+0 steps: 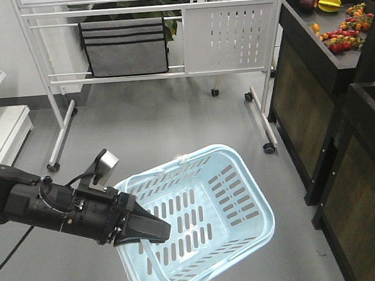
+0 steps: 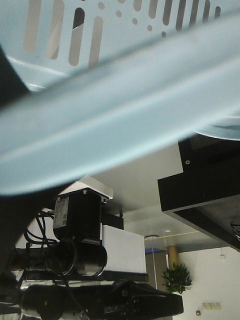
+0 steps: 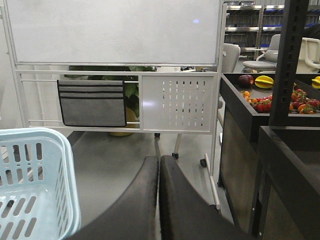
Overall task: Place coke in basket with both arms
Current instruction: 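Drive past the whiteboard stand holding the basket in the left gripper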
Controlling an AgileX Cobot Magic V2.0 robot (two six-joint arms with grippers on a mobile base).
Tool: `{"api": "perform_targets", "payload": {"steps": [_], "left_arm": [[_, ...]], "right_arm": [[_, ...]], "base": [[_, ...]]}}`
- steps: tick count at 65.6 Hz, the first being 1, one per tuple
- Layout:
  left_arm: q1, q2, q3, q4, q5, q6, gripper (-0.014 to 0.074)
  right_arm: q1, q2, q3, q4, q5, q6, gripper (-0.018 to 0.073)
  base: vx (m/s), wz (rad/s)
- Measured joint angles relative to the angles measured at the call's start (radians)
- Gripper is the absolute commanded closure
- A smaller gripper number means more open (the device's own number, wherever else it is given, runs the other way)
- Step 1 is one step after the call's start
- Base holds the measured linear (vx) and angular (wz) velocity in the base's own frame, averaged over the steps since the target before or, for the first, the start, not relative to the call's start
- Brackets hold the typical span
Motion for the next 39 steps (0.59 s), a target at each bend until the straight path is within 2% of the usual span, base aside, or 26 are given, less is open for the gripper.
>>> {"api": "perform_targets", "payload": {"steps": [39], "left_arm": [[0.000, 0.000, 0.000, 0.000, 0.000, 0.001, 0.0604]], "right_arm": [[0.000, 0.000, 0.000, 0.000, 0.000, 0.000, 0.0568]], "base": [[0.18, -0.02]]}}
